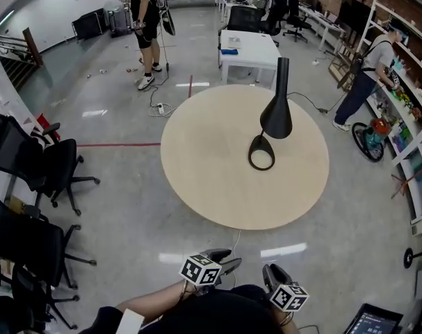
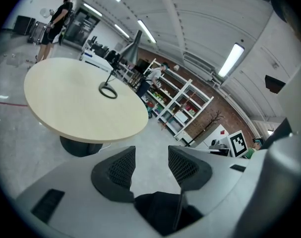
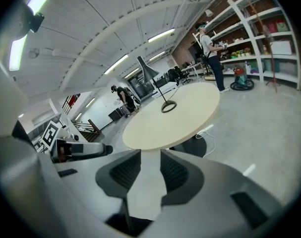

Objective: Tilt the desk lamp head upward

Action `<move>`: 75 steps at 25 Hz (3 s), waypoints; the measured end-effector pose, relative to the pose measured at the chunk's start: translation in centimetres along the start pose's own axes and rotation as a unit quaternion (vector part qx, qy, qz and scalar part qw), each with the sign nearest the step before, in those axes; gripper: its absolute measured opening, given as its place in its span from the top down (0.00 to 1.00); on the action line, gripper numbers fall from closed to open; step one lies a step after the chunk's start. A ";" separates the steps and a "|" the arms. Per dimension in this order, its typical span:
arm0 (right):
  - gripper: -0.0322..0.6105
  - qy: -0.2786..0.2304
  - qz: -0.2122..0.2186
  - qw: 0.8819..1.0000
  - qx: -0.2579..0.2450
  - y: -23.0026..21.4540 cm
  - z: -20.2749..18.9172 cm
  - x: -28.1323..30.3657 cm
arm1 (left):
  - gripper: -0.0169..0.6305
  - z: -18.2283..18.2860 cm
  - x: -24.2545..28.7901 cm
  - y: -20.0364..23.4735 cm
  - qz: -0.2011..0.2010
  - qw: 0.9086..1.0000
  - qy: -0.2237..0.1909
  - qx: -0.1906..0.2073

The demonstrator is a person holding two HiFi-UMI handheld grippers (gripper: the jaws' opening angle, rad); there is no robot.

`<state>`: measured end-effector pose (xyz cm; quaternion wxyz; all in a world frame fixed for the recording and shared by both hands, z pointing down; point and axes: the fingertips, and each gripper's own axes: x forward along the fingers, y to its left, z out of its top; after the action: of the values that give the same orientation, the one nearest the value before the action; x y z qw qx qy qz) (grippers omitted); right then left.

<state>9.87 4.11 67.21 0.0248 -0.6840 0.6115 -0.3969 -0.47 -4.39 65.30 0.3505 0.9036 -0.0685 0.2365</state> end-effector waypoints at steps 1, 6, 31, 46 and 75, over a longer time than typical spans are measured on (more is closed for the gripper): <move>0.75 0.001 -0.001 1.000 0.000 0.0 0.4 0.4 | 0.64 0.4 0.1 0.3 0.000 1.000 -0.001 -0.002; 0.75 0.009 -0.002 1.000 0.008 -1.4 1.7 1.9 | 0.64 1.1 1.3 1.1 0.003 1.000 0.002 -0.015; 0.75 0.086 0.156 0.976 -0.124 -8.6 21.3 16.4 | 0.64 18.0 12.8 4.7 0.160 0.981 -0.101 -0.036; 0.75 0.075 0.176 0.970 -0.152 -7.6 25.2 22.4 | 0.64 26.2 11.8 6.2 0.186 0.972 -0.146 0.007; 0.75 -0.225 0.188 0.883 -0.367 10.7 65.1 22.6 | 0.64 39.4 14.6 8.9 0.295 0.733 -0.179 0.586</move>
<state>37.02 -47.33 28.68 -0.0167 -0.5871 0.8087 0.0326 24.74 -36.59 52.29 -0.3544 0.8902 -0.2409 0.1547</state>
